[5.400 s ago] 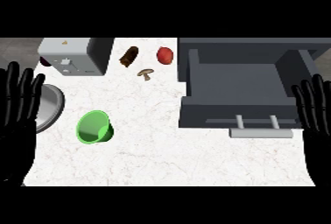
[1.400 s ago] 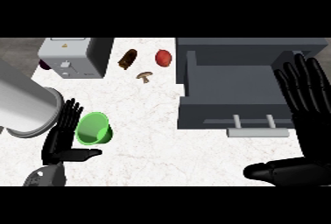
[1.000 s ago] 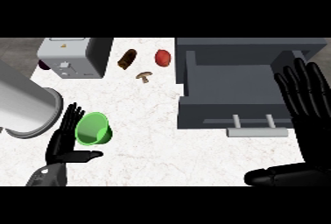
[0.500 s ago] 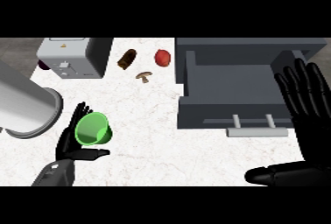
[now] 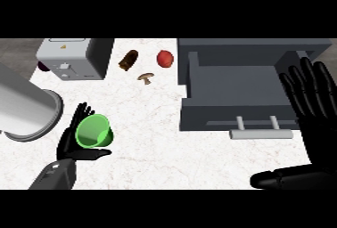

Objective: Pick up the cup, place it into the drawer and close the drawer

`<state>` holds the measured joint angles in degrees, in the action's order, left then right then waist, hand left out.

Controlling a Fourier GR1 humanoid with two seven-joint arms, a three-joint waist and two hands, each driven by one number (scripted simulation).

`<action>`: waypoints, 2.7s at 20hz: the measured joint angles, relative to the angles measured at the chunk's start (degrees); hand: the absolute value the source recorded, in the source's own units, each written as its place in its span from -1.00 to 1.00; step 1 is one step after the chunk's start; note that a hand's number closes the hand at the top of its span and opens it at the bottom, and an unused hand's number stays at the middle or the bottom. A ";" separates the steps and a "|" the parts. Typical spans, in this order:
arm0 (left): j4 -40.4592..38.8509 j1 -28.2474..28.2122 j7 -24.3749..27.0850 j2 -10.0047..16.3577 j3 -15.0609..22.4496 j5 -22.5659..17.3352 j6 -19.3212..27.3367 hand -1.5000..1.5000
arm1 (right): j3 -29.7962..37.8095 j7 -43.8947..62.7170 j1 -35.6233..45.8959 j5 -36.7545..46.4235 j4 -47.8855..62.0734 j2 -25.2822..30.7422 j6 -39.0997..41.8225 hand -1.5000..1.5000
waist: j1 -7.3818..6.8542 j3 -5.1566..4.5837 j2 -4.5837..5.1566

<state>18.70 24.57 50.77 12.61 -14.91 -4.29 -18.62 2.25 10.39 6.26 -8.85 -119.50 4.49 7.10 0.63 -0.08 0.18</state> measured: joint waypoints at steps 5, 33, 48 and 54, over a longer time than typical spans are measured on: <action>-1.55 1.59 -0.63 -0.47 0.05 -0.67 -2.97 -1.00 | -0.44 0.60 -0.04 0.63 -0.37 -0.26 -0.54 -1.00 | 0.16 -0.02 0.07; 13.98 -3.11 4.83 -4.96 -1.48 -6.49 3.25 1.00 | 1.76 1.14 -0.34 -0.88 -0.87 1.11 0.31 -1.00 | -0.79 0.09 -0.30; 52.99 -6.69 -19.16 -11.67 11.32 -10.33 9.56 1.00 | 0.90 -0.08 -3.14 0.32 -1.39 0.21 0.38 -1.00 | -0.96 0.13 -0.45; 59.79 -0.49 -28.70 -12.07 13.81 -11.33 16.13 1.00 | 2.44 -0.52 -1.29 -0.45 0.26 1.06 0.75 -1.00 | -0.63 0.11 -0.29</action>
<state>78.49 24.08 22.07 0.55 -1.10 -15.62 -2.49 4.68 9.87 4.97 -9.30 -119.25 5.55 7.85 0.00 0.02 -0.11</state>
